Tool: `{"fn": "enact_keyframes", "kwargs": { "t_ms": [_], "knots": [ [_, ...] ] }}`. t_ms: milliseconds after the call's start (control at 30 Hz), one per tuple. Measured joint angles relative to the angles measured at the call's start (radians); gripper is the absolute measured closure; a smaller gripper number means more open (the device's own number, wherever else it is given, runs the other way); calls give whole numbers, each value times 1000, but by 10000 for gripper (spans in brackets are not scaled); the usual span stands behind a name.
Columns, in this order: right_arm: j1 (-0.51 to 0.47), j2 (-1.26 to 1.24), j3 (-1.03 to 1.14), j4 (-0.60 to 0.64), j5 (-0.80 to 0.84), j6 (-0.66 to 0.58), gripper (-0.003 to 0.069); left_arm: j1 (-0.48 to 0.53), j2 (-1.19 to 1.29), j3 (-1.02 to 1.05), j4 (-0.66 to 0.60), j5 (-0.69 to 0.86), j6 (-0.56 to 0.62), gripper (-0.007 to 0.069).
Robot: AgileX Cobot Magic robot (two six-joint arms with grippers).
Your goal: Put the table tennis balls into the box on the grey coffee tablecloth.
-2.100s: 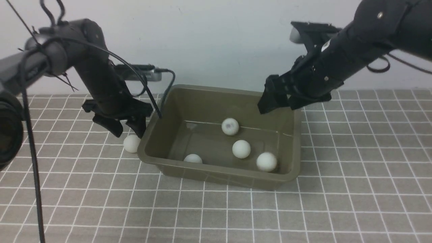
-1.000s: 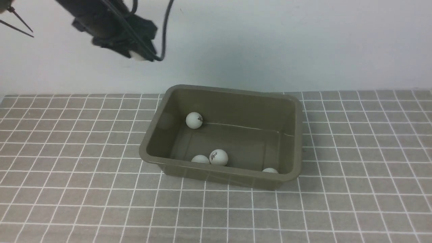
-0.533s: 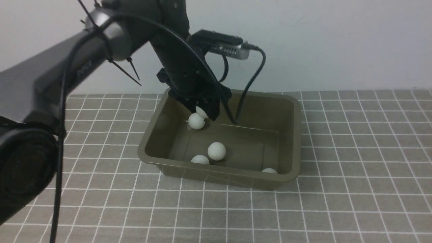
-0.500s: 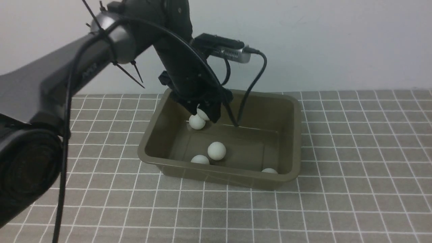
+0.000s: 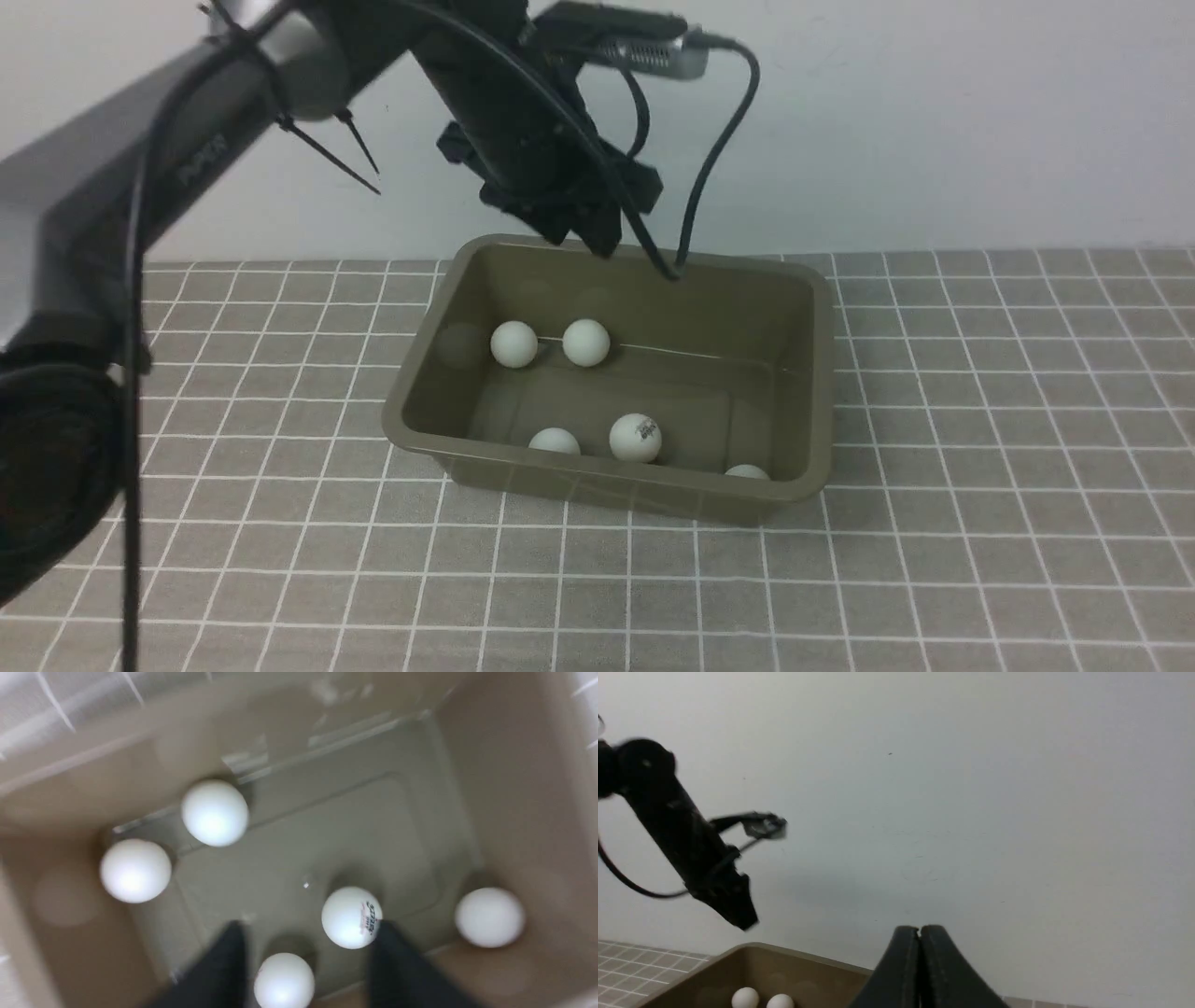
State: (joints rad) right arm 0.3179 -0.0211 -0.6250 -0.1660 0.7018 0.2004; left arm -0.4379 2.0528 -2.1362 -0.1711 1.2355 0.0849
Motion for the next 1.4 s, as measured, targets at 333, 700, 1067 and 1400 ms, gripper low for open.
{"fn": "enact_keyframes", "kwargs": {
  "t_ms": [333,700,1067,1400],
  "knots": [
    [0,0,95,-29,-165,59,673,-15,-345,-2,-1,19,-4,629],
    [0,0,98,-67,-187,92,673,-87,-744,235,-5,25,21,629],
    [0,0,98,-70,-187,90,673,-88,-1245,997,18,-354,22,629],
    [0,0,98,-70,-187,90,673,-88,-1497,1358,-9,-633,22,629]
  ]
}}
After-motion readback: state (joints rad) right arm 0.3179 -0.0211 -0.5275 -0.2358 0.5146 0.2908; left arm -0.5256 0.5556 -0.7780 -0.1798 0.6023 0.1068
